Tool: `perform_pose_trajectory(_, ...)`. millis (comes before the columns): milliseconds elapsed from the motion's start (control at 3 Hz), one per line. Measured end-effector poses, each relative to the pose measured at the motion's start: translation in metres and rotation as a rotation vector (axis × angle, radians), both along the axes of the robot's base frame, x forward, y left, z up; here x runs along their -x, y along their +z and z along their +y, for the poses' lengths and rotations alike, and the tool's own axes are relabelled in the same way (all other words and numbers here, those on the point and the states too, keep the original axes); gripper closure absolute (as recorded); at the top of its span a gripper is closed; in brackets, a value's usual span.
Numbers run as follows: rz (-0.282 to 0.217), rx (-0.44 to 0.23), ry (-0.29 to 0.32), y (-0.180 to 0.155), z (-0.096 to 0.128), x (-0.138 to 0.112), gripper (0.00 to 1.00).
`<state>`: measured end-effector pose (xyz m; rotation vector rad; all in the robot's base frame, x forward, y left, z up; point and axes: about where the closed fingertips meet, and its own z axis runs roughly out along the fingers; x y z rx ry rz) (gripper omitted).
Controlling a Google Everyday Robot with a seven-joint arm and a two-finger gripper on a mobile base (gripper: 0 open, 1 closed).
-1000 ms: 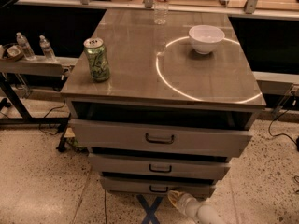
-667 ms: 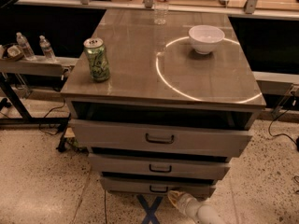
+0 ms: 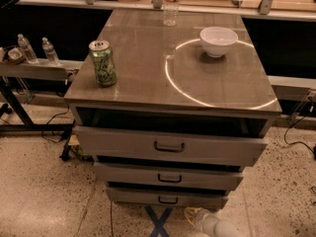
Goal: Close bottom drawer
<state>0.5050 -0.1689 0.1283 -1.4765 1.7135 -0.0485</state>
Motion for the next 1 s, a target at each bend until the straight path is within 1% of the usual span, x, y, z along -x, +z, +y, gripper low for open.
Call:
perform_pose_trajectory(333,0.124,0.04,-0.001,0.005,-0.041,0.044,1.0)
perform_pose_trajectory(667,0.231,0.082,-0.077,0.05,-0.122,0.108,0.99)
perform_pose_trajectory(1000,0.231,0.082,-0.077,0.05,-0.122,0.108,0.99)
